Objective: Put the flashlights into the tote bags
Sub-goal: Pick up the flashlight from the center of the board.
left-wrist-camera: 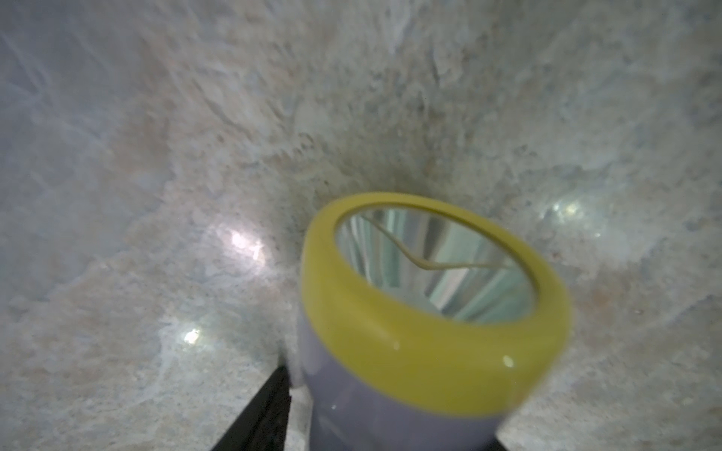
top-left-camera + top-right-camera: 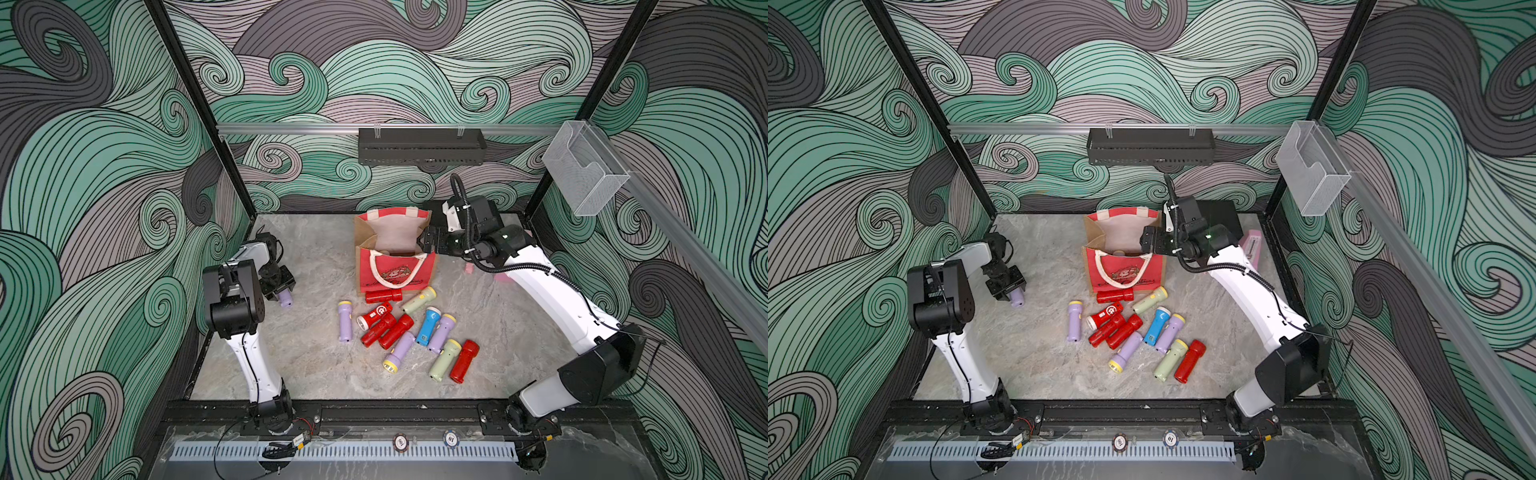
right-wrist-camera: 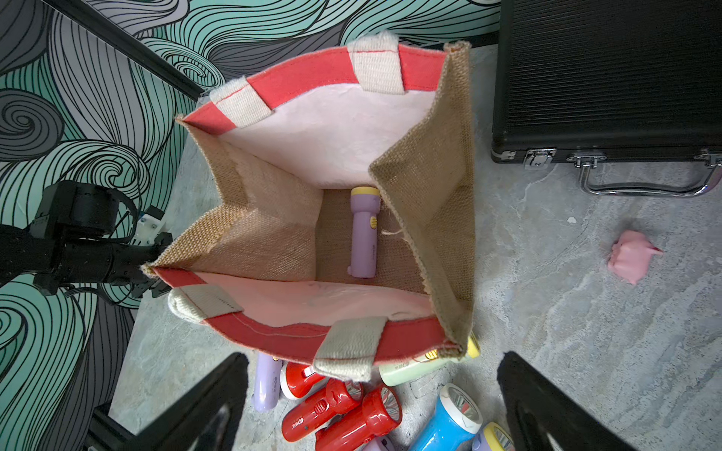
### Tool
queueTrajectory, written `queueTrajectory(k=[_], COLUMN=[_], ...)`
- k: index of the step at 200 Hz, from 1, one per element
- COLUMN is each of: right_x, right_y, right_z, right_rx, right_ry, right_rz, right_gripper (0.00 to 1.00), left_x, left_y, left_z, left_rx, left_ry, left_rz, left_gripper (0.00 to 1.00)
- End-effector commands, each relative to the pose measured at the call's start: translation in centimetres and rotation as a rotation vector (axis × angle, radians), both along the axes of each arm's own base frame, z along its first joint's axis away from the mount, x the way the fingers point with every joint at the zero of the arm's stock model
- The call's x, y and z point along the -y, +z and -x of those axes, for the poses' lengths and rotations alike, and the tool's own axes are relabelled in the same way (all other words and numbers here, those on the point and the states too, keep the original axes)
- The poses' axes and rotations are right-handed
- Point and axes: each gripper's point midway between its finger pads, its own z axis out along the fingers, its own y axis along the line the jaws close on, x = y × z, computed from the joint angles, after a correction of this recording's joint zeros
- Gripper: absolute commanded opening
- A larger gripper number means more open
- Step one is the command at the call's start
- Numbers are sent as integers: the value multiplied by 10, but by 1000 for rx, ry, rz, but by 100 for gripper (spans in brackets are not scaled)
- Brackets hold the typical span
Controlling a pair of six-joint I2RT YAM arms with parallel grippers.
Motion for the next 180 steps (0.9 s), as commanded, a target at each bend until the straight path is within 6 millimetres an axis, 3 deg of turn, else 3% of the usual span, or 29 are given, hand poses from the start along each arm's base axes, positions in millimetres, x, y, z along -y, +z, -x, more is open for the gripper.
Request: queueTrajectory(k=[1,51,93,145,180], right_x=[6,3,-2,-3,-1], right_y=[7,2,2,0,-2], right_z=[3,2,0,-3,-5], right_rx=[15,2,-2,-13,-17], right_ry=[-29,-33,-25,-28,-34], right_rz=[-1,-22,-37,-50,-52], right_gripper=[100,99,99,99,99], left_x=[1,4,10,36,75], left_y=[-8,1,29,99,161], left_z=[11,20,23,16,2], left_rx=[-26,-19,33,182,341], left_ry=[6,-10,-17,-40,-117], left_rz=[7,-11,-21,-20,16], left_gripper=[51,29,14,0,0])
